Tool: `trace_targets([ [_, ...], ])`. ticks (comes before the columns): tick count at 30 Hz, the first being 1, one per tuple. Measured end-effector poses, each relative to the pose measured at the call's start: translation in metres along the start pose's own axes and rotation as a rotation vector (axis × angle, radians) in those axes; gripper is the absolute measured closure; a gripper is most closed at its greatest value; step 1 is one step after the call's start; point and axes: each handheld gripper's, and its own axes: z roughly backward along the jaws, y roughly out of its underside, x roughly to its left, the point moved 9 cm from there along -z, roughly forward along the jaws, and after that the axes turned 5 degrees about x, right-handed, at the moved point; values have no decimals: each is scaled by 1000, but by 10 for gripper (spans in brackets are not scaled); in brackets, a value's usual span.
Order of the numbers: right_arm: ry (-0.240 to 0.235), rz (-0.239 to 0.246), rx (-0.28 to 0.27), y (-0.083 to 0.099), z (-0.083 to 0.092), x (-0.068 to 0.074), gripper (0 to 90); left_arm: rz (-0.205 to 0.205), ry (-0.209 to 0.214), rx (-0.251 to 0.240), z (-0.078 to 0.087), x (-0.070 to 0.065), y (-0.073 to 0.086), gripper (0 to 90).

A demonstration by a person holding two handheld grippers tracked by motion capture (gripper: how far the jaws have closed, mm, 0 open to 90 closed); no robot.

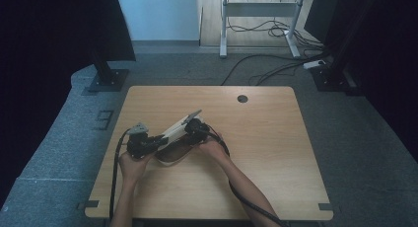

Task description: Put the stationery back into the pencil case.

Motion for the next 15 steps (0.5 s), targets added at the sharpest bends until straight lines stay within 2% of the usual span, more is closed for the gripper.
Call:
trace_targets([
  [5,3,4,-2,2,5,1,537,-1,0,0,0,0,0,755],
  [15,7,5,-28,12,28,6,504,-1,-1,0,0,0,0,755],
])
